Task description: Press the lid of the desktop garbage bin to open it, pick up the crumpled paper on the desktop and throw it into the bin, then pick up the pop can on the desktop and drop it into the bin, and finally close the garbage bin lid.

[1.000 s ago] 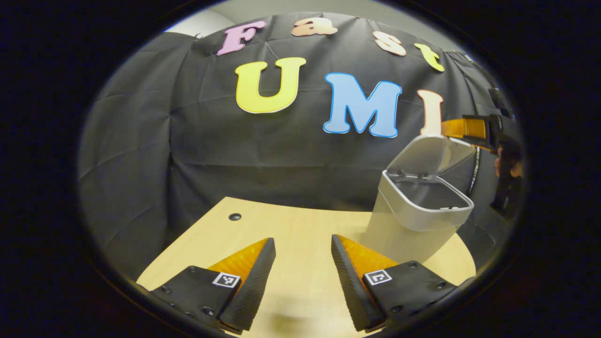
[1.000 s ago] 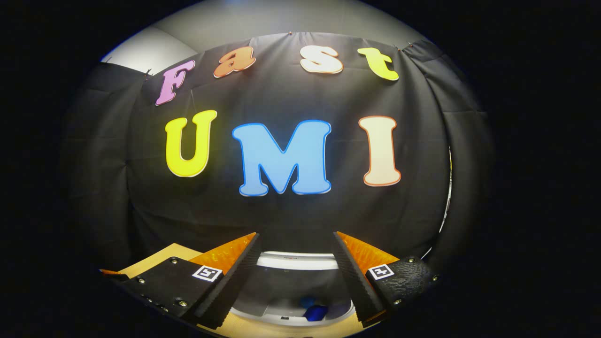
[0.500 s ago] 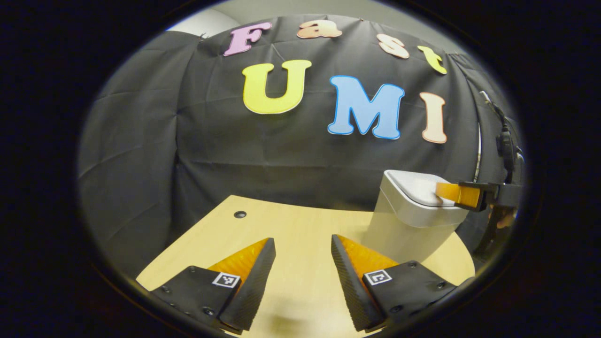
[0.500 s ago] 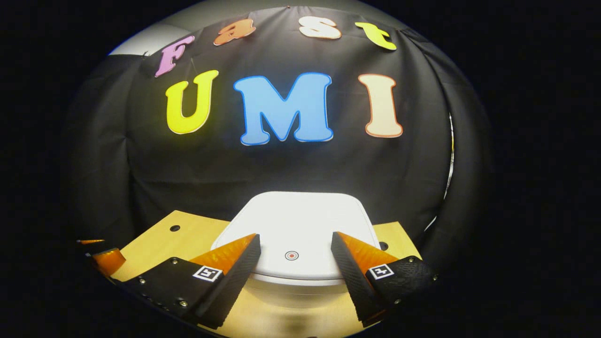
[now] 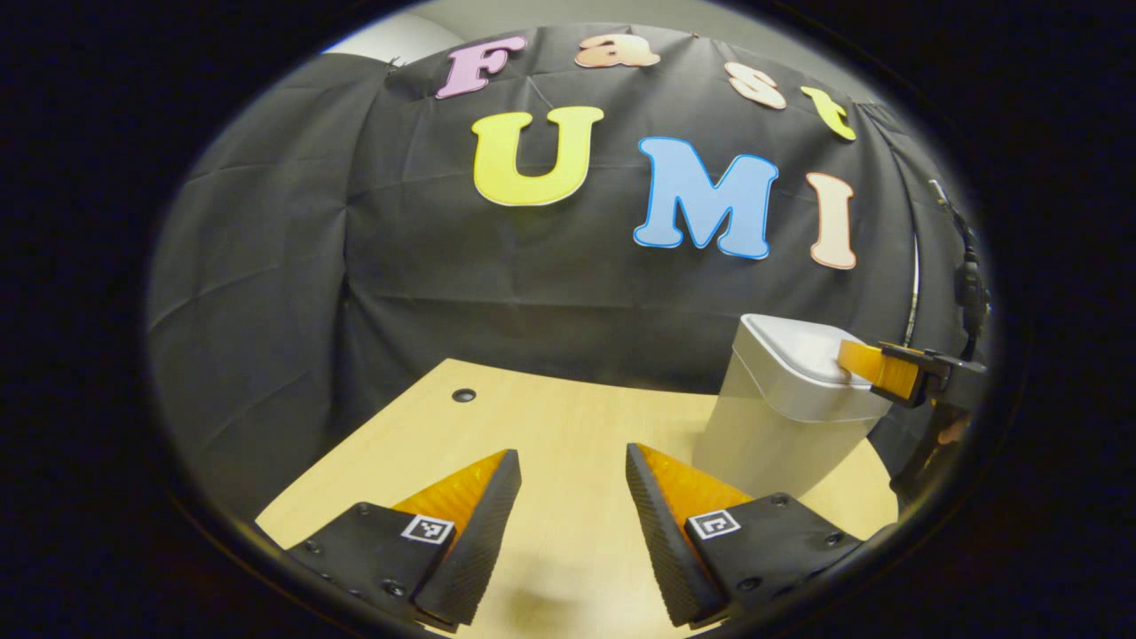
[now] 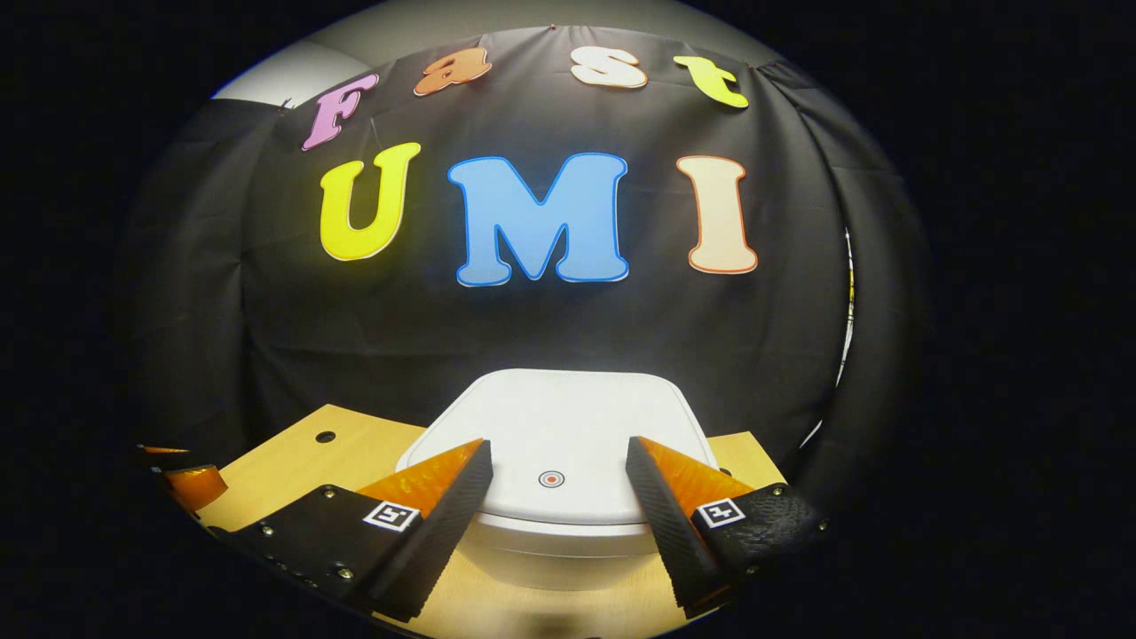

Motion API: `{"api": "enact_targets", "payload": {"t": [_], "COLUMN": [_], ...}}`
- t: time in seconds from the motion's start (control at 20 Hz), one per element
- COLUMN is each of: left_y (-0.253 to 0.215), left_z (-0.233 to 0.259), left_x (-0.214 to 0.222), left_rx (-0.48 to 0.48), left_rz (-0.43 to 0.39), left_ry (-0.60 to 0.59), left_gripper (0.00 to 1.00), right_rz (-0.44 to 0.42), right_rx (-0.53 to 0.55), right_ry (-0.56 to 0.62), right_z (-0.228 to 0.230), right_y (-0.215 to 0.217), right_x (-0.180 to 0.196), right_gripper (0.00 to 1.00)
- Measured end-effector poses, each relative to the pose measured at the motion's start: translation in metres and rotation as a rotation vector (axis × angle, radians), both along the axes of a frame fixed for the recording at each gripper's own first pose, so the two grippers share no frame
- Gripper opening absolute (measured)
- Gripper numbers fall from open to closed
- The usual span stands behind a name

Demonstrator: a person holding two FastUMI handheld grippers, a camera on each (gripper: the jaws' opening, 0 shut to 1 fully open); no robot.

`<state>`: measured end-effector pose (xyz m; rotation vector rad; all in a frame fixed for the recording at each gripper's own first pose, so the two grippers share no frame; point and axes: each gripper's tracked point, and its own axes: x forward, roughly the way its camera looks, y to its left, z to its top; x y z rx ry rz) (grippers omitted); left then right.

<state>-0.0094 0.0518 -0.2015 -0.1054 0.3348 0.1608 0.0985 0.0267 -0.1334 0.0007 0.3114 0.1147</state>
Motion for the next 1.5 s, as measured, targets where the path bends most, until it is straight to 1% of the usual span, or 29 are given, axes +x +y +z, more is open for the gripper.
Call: {"api": "enact_targets", "payload": {"t": [0.1,0.15,0.2,0.25,0.35,0.4,0.5,0.55,0.7,0.75,0.8,0.85,0.9,1.05,1.15,1.25,1.4,1.5], "left_y": [-0.003,-0.004,-0.004,-0.006,-0.008,-0.009,-0.011,-0.013,-0.016,-0.018,-0.018,-0.019,-0.019,-0.02,-0.021,-0.022,-0.024,-0.024], "left_z": [0.0,0.0,-0.001,-0.003,-0.005,-0.005,-0.006,-0.008,-0.009,-0.01,-0.01,-0.01,-0.01,-0.011,-0.011,-0.01,-0.013,-0.012], "left_x": [0.003,0.004,0.005,0.006,0.008,0.009,0.01,0.01,0.012,0.012,0.012,0.013,0.013,0.016,0.018,0.022,0.015,0.015], "left_rx": [0.004,0.004,0.002,-0.001,-0.006,-0.008,-0.017,-0.021,-0.028,-0.032,-0.035,-0.036,-0.037,-0.039,-0.038,-0.034,-0.025,-0.018], "left_rz": [-0.008,-0.012,-0.015,-0.019,-0.024,-0.025,-0.029,-0.031,-0.038,-0.04,-0.042,-0.043,-0.044,-0.046,-0.048,-0.052,-0.059,-0.064], "left_ry": [0.0,0.001,0.003,0.005,0.008,0.009,0.007,0.008,0.011,0.011,0.011,0.01,0.011,0.012,0.013,0.014,0.016,0.016], "left_gripper": [0.81,0.83,0.81,0.83,0.83,0.81,0.81,0.83,0.83,0.81,0.81,0.81,0.83,0.83,0.83,0.83,0.83,0.83], "right_rz": [-0.004,-0.006,-0.008,-0.009,-0.014,-0.02,-0.035,-0.04,-0.052,-0.053,-0.052,-0.051,-0.051,-0.046,-0.045,-0.044,-0.025,0.002], "right_rx": [0.007,0.01,0.014,0.016,0.011,0.008,0.003,-0.001,0.001,0.003,0.003,0.006,0.012,0.012,0.008,0.002,0.0,-0.047], "right_ry": [-0.018,-0.029,-0.042,-0.052,-0.056,-0.054,-0.065,-0.072,-0.079,-0.076,-0.072,-0.064,-0.062,-0.053,-0.06,-0.081,-0.12,-0.136], "right_z": [0.0,-0.001,-0.001,-0.001,-0.003,-0.005,-0.006,-0.005,-0.007,-0.007,-0.007,-0.009,-0.009,-0.009,-0.008,-0.006,-0.006,-0.006], "right_y": [0.0,0.0,0.0,0.0,0.001,0.001,0.001,0.001,0.001,0.001,0.002,0.001,0.0,0.001,0.002,0.002,0.004,0.005], "right_x": [0.0,0.0,-0.001,-0.001,0.001,0.001,-0.001,0.0,-0.002,-0.001,-0.001,-0.001,-0.004,-0.005,-0.013,-0.018,-0.027,-0.029], "right_gripper": [0.98,0.98,0.98,0.98,0.98,0.98,0.98,0.98,0.98,1.0,0.98,1.0,0.99,0.98,0.98,0.98,0.98,0.98]}}
